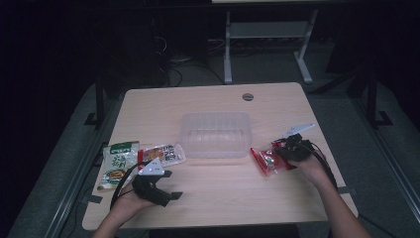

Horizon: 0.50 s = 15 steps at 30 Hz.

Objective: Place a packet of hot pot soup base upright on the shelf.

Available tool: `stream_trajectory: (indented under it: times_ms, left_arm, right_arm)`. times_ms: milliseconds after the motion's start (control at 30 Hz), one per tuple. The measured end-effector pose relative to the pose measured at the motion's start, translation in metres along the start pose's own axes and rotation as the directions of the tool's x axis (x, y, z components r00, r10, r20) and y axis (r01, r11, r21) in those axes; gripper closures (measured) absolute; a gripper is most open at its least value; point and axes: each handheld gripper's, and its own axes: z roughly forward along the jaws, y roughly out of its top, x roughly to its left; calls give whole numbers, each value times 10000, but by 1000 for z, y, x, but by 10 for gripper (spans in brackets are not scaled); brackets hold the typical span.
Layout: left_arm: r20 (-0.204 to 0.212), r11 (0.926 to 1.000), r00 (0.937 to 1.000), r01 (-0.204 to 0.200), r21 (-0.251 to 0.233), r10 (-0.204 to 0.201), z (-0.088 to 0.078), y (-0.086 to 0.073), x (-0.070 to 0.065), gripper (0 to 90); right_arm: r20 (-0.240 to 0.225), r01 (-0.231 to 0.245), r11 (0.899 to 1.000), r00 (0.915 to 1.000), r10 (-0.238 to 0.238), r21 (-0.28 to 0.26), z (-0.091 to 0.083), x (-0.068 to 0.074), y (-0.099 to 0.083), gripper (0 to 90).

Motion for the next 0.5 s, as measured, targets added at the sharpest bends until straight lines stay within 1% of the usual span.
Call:
stream_trajectory:
  times_ms: [100, 167, 200, 267, 300, 367, 400, 467, 500]
  left_arm:
    - [85, 10000, 10000, 52, -19, -51, 1, 0, 0, 137]
    - [146, 10000, 9999, 47, 11, -47, 2, 0, 0, 136]
    - [169, 10000, 9999, 10, 35, -11, 2, 0, 0, 136]
    - [206, 10000, 9998, 18, 24, -18, 2, -1, 0, 136]
    - [208, 10000, 9998, 9, 26, -9, 2, 0, -1, 137]
    - [234, 10000, 9997, 17, 43, -18, 2, 0, -1, 137]
    - [250, 10000, 9997, 4, 23, -5, 3, 1, -1, 136]
    - [267, 10000, 9996, -19, 57, 18, 3, 2, -1, 137]
    - [269, 10000, 9996, -29, 41, 28, 4, 2, -1, 137]
  right_arm:
    - [-193, 150, 9999, 9997, -151, -43, 1, 2, 0, 898]
    - [-265, 130, 9999, 9996, -131, -17, 2, 3, 0, 898]
    - [-411, 277, 9996, 9988, -277, 9, 2, 5, 1, 899]
    - [-334, 435, 9991, 9985, -435, 6, 3, 7, 2, 898]
    - [-256, 432, 9990, 9987, -434, -67, 2, 8, 3, 898]
    - [-371, 349, 9988, 9987, -362, -350, 0, 10, 8, 898]
    - [-330, 405, 9984, 9986, -418, -389, 0, 10, 11, 899]
    - [-267, 524, 9975, 9982, -537, -468, 4, 10, 19, 898]
    - [-314, 490, 9973, 9982, -508, -556, 7, 9, 22, 898]
